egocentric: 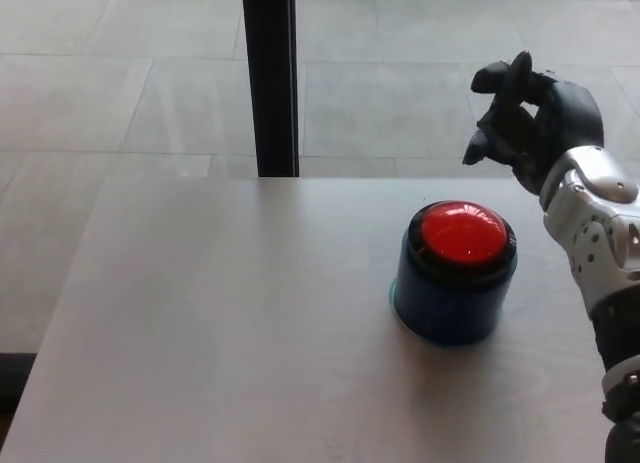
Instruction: The robot uses its right hand to press the red button kept in the middle of the desk
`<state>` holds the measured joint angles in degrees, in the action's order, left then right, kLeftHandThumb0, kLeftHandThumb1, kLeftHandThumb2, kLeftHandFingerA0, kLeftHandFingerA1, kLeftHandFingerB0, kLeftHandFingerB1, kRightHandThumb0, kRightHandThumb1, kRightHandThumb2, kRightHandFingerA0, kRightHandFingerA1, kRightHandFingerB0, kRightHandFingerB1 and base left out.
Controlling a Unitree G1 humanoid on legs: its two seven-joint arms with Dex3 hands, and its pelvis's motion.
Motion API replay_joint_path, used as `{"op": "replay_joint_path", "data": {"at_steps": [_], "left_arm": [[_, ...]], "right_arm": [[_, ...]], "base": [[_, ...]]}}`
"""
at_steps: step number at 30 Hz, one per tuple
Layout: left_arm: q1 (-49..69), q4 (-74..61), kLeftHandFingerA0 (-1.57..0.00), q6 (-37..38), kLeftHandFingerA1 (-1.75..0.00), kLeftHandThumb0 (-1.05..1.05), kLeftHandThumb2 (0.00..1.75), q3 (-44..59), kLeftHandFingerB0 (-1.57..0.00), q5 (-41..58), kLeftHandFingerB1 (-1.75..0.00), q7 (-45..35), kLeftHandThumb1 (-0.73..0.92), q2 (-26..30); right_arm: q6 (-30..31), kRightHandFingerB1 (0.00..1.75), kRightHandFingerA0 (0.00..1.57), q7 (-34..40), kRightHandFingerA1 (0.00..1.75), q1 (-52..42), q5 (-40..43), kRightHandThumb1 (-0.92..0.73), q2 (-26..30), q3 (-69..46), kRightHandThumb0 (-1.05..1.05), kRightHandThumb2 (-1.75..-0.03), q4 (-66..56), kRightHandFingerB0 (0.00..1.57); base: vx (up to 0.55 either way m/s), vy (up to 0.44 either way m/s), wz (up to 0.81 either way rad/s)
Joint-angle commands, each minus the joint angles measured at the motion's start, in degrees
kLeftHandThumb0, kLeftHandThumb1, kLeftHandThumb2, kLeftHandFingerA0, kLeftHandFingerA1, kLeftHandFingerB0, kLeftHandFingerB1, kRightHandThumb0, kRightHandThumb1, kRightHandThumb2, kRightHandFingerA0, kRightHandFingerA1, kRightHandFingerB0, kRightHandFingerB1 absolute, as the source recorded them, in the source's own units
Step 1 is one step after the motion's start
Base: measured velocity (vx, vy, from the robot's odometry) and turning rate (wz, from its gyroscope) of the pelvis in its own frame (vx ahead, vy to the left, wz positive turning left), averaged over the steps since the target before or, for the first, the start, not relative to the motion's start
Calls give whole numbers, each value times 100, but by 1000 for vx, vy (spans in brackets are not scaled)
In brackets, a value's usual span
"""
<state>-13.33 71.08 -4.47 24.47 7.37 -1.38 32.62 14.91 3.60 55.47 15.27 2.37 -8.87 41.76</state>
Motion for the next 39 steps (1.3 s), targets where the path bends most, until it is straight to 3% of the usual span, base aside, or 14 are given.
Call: {"op": "replay_joint_path", "data": {"at_steps": [1,3,15,31,32,33,38,39], "left_arm": [[6,16,-56,-73,-99,-76,133,-7,-34,60,-81,63,92,101],[5,-5,-54,-100,-97,-75,134,-57,-28,21,-77,59,92,109],[20,-39,-58,-76,-100,-75,133,-59,-32,47,-80,60,92,106],[-1,22,-53,15,-97,-76,132,-52,-31,84,-79,-5,92,114],[4,34,-44,30,-119,-75,123,-50,-26,82,-91,-5,92,117],[-19,-7,-53,-68,-96,-74,132,-63,-31,77,-78,31,92,121],[-60,-4,-54,-100,-98,-75,133,-58,-32,85,-79,69,92,88],[-59,6,-56,-85,-99,-76,132,-67,-32,73,-79,76,92,88]], "right_arm": [[-154,156,96,-118,175,-232,-284,-48,-111,229,-18,-127,-113,79],[-141,156,95,-196,175,-331,-340,-49,-121,341,-19,-126,-198,78],[-247,160,91,-510,175,-752,-633,-50,-134,806,-18,-129,-337,76],[-240,156,96,-347,175,-1184,-552,-54,-306,436,-17,-123,-72,79],[-228,157,95,-293,175,-1205,-506,-55,-367,338,-18,-121,-5,78],[-267,159,95,-221,175,-1265,-467,-51,-442,242,-19,-125,119,76],[-262,157,100,-24,175,-1340,-355,-56,-662,-150,-19,-125,296,77],[-282,163,99,-41,175,-1348,-373,-54,-665,-155,-19,-126,315,71]], "base": [[0,0,0],[0,0,0],[0,0,0],[0,0,0],[0,0,0],[0,0,0],[0,0,0],[0,0,0]]}}
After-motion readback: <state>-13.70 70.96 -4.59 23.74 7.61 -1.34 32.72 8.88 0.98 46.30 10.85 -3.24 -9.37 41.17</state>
